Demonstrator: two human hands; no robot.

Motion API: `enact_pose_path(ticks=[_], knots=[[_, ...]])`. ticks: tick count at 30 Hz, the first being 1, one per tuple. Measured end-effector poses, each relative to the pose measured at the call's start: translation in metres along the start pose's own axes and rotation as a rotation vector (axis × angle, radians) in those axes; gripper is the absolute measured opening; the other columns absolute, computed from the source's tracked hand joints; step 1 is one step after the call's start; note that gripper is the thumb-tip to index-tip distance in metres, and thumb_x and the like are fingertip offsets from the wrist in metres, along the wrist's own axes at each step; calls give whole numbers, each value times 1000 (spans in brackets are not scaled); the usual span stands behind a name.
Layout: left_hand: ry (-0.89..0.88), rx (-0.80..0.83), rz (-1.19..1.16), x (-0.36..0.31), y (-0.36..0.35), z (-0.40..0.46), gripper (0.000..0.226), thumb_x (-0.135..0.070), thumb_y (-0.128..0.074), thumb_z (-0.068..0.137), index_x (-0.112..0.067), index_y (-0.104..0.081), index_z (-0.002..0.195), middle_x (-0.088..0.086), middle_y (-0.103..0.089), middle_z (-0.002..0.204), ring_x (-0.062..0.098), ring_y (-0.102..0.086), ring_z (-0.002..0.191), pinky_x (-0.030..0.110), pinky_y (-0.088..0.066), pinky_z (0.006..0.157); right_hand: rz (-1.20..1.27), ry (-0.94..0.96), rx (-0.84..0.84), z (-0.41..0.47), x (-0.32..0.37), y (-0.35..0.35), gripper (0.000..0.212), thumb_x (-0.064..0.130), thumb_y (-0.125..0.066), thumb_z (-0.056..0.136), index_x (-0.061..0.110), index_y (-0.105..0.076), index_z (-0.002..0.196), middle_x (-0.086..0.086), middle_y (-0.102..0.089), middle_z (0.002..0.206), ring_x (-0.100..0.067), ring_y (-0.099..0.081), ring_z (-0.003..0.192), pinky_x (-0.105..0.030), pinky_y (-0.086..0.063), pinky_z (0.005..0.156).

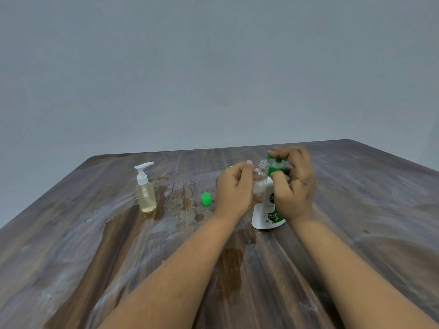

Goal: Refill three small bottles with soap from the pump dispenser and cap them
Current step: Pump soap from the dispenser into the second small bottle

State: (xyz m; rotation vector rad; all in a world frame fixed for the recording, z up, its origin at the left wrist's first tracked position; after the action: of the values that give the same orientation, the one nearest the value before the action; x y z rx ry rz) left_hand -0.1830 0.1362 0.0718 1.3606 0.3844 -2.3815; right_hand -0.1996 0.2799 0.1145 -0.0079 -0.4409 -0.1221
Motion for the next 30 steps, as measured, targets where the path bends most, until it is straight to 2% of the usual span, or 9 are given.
enact_pose_path(ticks=[4, 7, 11, 14, 18, 21, 24, 27, 30], knots=[[21, -2, -16, 1, -1, 1, 44, -25, -46, 101, -17, -61, 61, -3, -62, 55, 19, -58, 42, 44, -53, 43, -6, -15, -7, 1, -4, 0, 29, 12, -42, 70, 14, -65, 89, 1, -57, 93, 2, -54, 91, -20, -45, 73], [31, 0, -27, 1, -1, 1, 44, -25, -46, 102, -16, -62, 62, -3, -63, 56, 20, -59, 42, 47, -53, 43, -3, -9, -5, 0, -3, -1, 35, 13, -42, 69, 11, -65, 95, 5, -55, 97, 0, -54, 92, -24, -45, 69], [30, 6, -33, 1, -1, 0, 42, -25, -46, 102, -9, -61, 66, -1, -63, 56, 20, -58, 40, 40, -52, 42, 11, 17, 0, -1, 0, 0, 41, 13, -42, 68, 11, -65, 101, 14, -53, 102, -6, -56, 95, -32, -49, 71], [42, 3, -41, 2, -1, 1, 42, -25, -47, 102, -4, -59, 67, -3, -63, 57, 19, -58, 40, 38, -52, 41, 11, -5, -4, 0, -2, 0, 36, 13, -42, 69, 9, -66, 97, 14, -54, 99, -5, -56, 92, -29, -48, 69], [36, 16, -49, 1, -2, 1, 42, -24, -46, 102, -13, -58, 63, -3, -58, 49, 15, -52, 33, 34, -51, 40, -5, -34, -9, 1, -4, 0, 30, 5, -44, 70, 9, -66, 89, 0, -58, 94, -1, -55, 91, -26, -49, 74], [39, 13, -53, 1, -2, 1, 43, -24, -46, 102, -15, -60, 63, -4, -60, 53, 16, -56, 40, 31, -50, 40, -16, -12, 11, -1, 0, -2, 35, 11, -43, 70, 8, -65, 96, 8, -54, 97, 1, -53, 93, -19, -44, 74], [40, 11, -48, 1, -2, 1, 42, -24, -47, 102, -14, -62, 65, -4, -62, 56, 15, -59, 45, 27, -49, 41, -30, 22, 38, -2, 3, -2, 41, 13, -43, 68, 5, -64, 102, 0, -54, 101, 3, -50, 97, -18, -44, 78], [36, 14, -39, 1, -2, 1, 42, -23, -47, 102, -13, -62, 65, -4, -63, 57, 17, -59, 42, 29, -49, 39, -26, 8, 32, -1, 2, -1, 39, 6, -44, 68, 6, -64, 101, -1, -55, 101, 3, -51, 98, -20, -45, 79], [27, 17, -19, 0, -2, 1, 43, -24, -46, 102, -14, -61, 63, -4, -61, 53, 16, -57, 39, 35, -52, 39, -43, -16, 15, -1, -1, -1, 34, -2, -45, 68, 5, -66, 94, -4, -57, 98, 6, -51, 95, -12, -41, 79]])
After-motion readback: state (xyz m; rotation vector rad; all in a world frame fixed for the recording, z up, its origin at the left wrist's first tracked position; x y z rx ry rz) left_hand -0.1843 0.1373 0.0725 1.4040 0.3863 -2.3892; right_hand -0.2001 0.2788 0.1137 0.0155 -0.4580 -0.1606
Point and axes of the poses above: each hand's wrist, its own z-axis towards the middle knuckle, its own y-axis out of the back of the hand, x = y × z, the point moved 8 cm from there along z, towards the middle knuckle
